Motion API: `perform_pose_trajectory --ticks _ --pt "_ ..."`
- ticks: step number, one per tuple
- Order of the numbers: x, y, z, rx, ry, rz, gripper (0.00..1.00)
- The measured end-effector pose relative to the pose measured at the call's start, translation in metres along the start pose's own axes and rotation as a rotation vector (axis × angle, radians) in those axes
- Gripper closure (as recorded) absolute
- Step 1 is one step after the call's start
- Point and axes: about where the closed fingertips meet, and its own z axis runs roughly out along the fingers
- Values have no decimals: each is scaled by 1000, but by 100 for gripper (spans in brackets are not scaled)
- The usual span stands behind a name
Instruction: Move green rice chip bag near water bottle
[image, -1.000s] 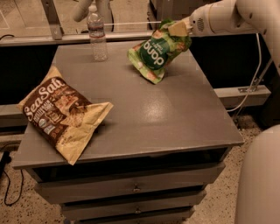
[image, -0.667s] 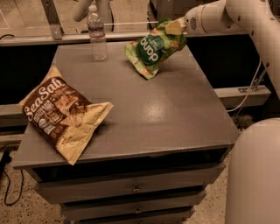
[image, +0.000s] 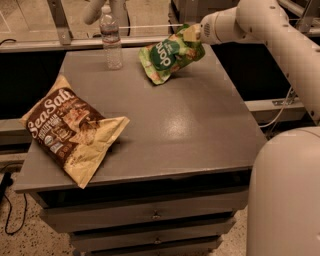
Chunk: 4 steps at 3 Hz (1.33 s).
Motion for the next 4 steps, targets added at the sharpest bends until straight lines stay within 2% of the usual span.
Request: perform_pose_trajectory --ticks 1,2,4 --pt "9 1 21 42 17 74 100" --pt "14 6 38 65 28 118 100" --pt "21 13 58 81 51 163 100"
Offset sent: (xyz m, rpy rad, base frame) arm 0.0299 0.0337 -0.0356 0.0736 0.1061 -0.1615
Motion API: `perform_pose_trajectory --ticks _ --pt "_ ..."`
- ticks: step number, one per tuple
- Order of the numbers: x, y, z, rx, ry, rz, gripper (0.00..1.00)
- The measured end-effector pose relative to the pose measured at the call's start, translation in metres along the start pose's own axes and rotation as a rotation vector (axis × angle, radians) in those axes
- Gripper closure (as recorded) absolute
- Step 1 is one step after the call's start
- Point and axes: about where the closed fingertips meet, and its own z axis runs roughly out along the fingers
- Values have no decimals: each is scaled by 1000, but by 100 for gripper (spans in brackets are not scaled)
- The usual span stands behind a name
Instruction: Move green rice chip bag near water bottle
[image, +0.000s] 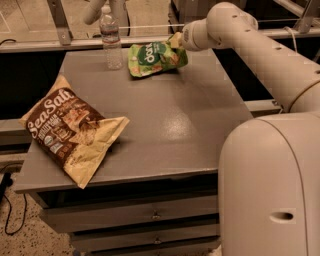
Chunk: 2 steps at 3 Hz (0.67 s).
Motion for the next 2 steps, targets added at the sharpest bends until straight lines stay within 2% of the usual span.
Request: perform_pose_trajectory --ticks 1,2 --pt "2 0 4 6 11 10 83" --pt "4 -1 5 12 18 13 59"
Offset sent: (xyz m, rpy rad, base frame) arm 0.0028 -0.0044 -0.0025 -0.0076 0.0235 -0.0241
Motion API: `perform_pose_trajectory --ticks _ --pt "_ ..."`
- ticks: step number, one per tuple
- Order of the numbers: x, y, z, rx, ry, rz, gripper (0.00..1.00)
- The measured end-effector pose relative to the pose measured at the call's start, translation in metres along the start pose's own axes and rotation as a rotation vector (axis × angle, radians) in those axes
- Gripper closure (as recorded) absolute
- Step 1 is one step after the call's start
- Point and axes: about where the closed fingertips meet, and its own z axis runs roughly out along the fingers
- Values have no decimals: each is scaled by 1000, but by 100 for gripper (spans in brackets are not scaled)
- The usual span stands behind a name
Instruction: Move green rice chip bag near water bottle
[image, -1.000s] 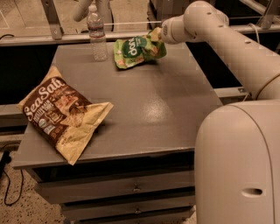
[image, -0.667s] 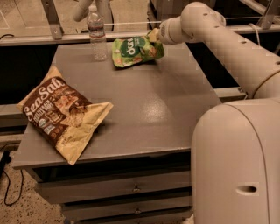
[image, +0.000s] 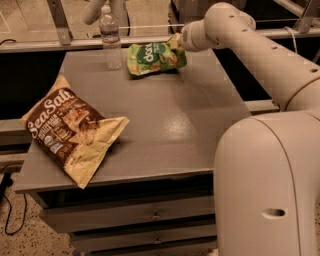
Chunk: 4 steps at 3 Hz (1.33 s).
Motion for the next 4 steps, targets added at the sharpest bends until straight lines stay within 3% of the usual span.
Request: perform_pose_trajectory --ticks 2,3,4 --pt "-1 -3 -3 8 -2 -6 12" --pt "-6 -2 -7 7 -17 -14 0" --pt "-7 -2 -7 7 -18 -14 0"
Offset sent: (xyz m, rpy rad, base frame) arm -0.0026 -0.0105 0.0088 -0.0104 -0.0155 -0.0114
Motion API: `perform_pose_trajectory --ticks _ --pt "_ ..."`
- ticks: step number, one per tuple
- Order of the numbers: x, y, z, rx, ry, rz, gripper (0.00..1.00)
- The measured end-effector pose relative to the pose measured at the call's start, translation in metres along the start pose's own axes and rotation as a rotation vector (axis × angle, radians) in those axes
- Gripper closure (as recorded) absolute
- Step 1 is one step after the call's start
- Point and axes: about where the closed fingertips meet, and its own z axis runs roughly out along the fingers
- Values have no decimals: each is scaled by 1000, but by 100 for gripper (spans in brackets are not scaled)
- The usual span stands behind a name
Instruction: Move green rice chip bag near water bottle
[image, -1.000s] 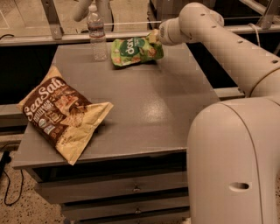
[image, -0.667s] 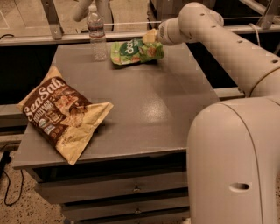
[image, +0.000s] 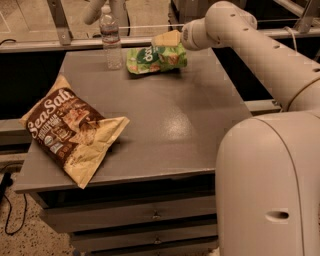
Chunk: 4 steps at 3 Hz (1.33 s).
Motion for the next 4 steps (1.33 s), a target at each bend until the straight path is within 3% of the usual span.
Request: perform_pose_trajectory --ticks 1,2,3,4 --pt "-1 -9 -18 -13 -36 -38 0" --pt "-4 -28 -73 -59 -133 -56 0" --pt "0 -46 -131 -136 -208 -65 0" --pt "5 -70 -199 -223 -288 -119 0"
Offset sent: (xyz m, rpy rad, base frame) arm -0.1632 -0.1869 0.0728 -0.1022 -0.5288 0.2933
